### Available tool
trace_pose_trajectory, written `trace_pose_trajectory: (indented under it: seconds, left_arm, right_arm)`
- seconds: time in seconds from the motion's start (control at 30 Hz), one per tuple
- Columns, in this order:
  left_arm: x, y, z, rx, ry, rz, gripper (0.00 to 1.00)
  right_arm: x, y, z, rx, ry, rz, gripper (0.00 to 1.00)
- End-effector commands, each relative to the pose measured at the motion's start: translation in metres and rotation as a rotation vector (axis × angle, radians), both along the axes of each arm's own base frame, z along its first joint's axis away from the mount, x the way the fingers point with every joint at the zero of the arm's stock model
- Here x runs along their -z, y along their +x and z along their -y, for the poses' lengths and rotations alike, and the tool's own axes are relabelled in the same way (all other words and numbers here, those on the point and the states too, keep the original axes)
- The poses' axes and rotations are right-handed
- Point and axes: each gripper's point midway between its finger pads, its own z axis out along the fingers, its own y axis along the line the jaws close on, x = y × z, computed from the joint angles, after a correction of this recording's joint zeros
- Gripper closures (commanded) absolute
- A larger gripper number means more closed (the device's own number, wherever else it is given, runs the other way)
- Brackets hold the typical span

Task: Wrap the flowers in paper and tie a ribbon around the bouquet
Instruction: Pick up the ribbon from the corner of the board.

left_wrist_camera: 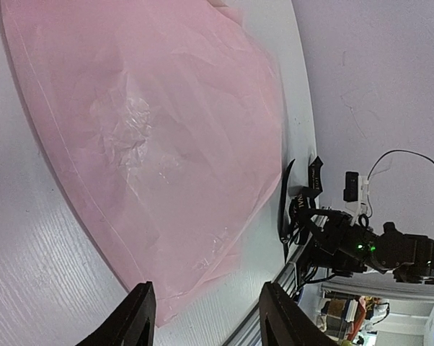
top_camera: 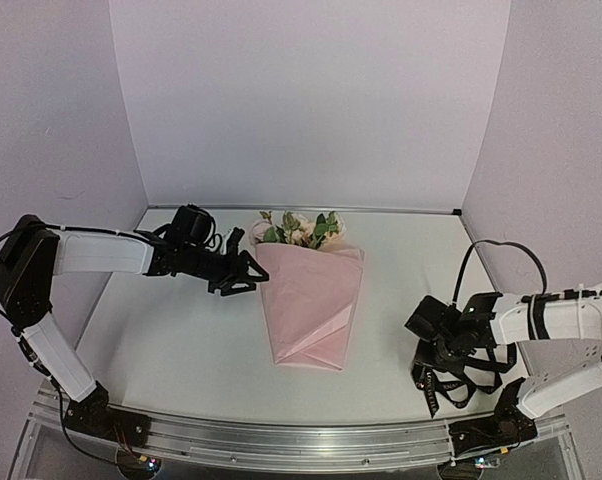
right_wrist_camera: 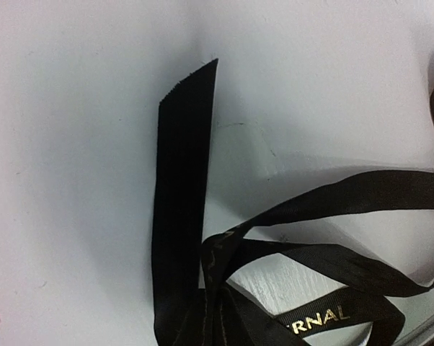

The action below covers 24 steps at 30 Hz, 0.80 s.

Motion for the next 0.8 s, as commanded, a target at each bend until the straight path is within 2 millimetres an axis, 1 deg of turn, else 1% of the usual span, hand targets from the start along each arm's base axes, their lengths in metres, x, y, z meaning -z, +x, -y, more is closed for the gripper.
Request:
trace_pose_trajectory:
  seconds: [0.0, 0.03, 0.07, 0.13, 0.23, 0.33, 0.4, 0.47, 0.57, 0.7, 0.77]
  left_arm:
    - [-0.042, -0.014, 0.02, 0.11, -0.089, 0.142, 0.49]
    - [-0.045, -0.021, 0.025, 0.142, -0.098, 0.159, 0.49]
    - [-0.054, -0.026, 0.033, 0.178, -0.121, 0.202, 0.49]
    - [-0.063, -0.038, 0.045, 0.237, -0.152, 0.254, 0.5]
    - [-0.069, -0.053, 0.061, 0.307, -0.188, 0.3, 0.49]
    - [-0.075, -0.065, 0.075, 0.37, -0.217, 0.343, 0.48]
    - [-0.074, -0.07, 0.088, 0.408, -0.198, 0.379, 0.46]
    - [-0.073, -0.076, 0.1, 0.436, -0.178, 0.416, 0.45]
    - [-0.069, -0.077, 0.112, 0.454, -0.159, 0.441, 0.43]
    - [-0.055, -0.089, 0.129, 0.515, -0.095, 0.485, 0.41]
    - [-0.043, -0.096, 0.134, 0.543, -0.053, 0.488, 0.41]
  right_arm:
    - [-0.054, 0.012, -0.018, -0.051, 0.09, 0.068, 1.0]
    - [-0.064, 0.014, -0.025, -0.061, 0.129, 0.083, 1.0]
    - [-0.073, 0.017, -0.034, -0.07, 0.172, 0.095, 1.0]
    - [-0.093, 0.027, -0.056, -0.096, 0.257, 0.12, 1.0]
    - [-0.118, 0.042, -0.09, -0.13, 0.353, 0.139, 1.0]
    - [-0.132, 0.056, -0.118, -0.121, 0.451, 0.159, 1.0]
    - [-0.14, 0.065, -0.138, -0.11, 0.529, 0.165, 1.0]
    - [-0.143, 0.072, -0.153, -0.087, 0.58, 0.164, 1.0]
    - [-0.141, 0.08, -0.164, -0.049, 0.613, 0.153, 1.0]
    - [-0.13, 0.08, -0.178, 0.004, 0.676, 0.101, 1.0]
    - [-0.124, 0.079, -0.18, 0.036, 0.695, 0.078, 1.0]
